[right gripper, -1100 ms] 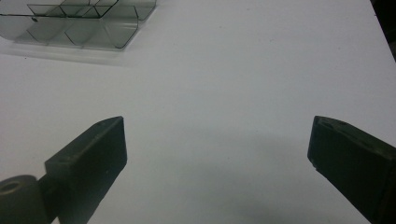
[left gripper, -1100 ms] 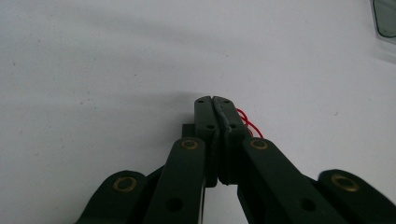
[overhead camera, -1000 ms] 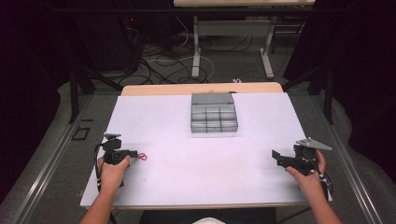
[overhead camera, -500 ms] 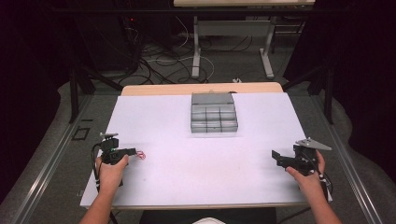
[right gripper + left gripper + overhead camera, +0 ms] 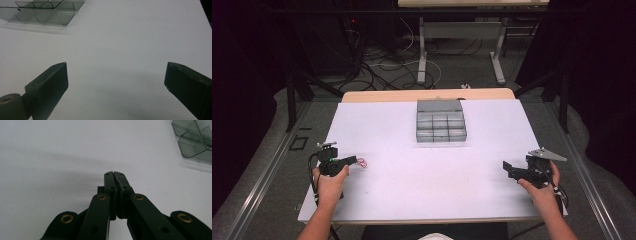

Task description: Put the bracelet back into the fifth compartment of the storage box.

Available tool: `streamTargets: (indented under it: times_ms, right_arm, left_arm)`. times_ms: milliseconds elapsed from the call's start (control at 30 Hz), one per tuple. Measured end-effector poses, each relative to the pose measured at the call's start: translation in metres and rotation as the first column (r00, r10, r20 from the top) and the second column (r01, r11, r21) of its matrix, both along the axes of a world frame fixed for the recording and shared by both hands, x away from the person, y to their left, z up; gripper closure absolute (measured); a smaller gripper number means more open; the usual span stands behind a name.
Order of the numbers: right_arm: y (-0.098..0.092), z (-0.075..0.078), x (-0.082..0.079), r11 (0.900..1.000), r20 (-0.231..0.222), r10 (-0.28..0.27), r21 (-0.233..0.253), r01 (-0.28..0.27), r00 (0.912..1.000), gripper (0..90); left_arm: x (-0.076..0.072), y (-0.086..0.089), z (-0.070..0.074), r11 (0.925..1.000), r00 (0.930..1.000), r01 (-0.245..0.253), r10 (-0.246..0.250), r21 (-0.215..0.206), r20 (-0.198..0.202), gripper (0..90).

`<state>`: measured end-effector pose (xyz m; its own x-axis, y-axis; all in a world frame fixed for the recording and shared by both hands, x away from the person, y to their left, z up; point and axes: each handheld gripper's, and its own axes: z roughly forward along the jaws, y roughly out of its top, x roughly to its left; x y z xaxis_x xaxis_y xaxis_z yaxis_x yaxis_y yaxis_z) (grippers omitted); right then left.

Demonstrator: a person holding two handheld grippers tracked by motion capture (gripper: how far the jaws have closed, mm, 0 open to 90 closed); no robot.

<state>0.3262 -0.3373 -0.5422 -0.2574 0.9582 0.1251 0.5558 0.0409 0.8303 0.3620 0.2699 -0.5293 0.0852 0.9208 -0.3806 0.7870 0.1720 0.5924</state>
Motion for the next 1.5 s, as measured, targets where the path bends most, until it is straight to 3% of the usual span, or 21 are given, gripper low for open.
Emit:
streamTargets:
  times_ms: [433, 800, 967, 1033, 1067, 1200, 1500]
  right_arm:
    - [0.001, 0.0, 0.0, 1.0, -0.003, -0.001, 0.002, 0.001, 1.0, 4.8]
    - [0.001, 0.0, 0.0, 1.0, -0.001, 0.005, 0.0, -0.005, 1.0, 4.9]
    - [0.001, 0.0, 0.0, 1.0, 0.0, 0.005, 0.001, -0.005, 1.0, 4.9]
    - [0.001, 0.0, 0.0, 1.0, 0.003, 0.001, 0.0, -0.001, 1.0, 4.9]
    - [0.001, 0.0, 0.0, 1.0, 0.003, 0.01, -0.002, -0.01, 0.9999, 4.9]
    - [0.002, 0.0, 0.0, 1.0, 0.008, 0.005, -0.003, -0.005, 1.0, 4.9]
    - [0.002, 0.0, 0.0, 1.0, 0.004, 0.011, -0.001, -0.011, 0.9999, 4.9]
  left_arm:
    - [-0.005, 0.0, 0.007, 0.9998, 0.9976, -0.011, 0.012, -0.014, 0.068, 89.9]
    - [-0.01, 0.001, 0.014, 0.9994, 0.9915, -0.023, 0.026, -0.027, 0.128, 89.9]
    - [-0.013, -0.001, 0.018, 0.9998, 0.9881, 0.0, 0.003, -0.02, 0.154, 89.9]
    - [-0.014, -0.005, 0.018, 0.9993, 0.9849, -0.009, 0.015, -0.036, 0.173, 89.9]
    - [-0.015, -0.005, 0.02, 0.9997, 0.987, 0.009, -0.005, -0.024, 0.161, 89.9]
    - [-0.019, -0.015, 0.023, 0.9989, 0.9828, 0.04, -0.035, -0.025, 0.181, 89.9]
    - [-0.023, -0.031, 0.025, 0.9966, 0.9789, 0.077, -0.07, -0.028, 0.192, 89.9]
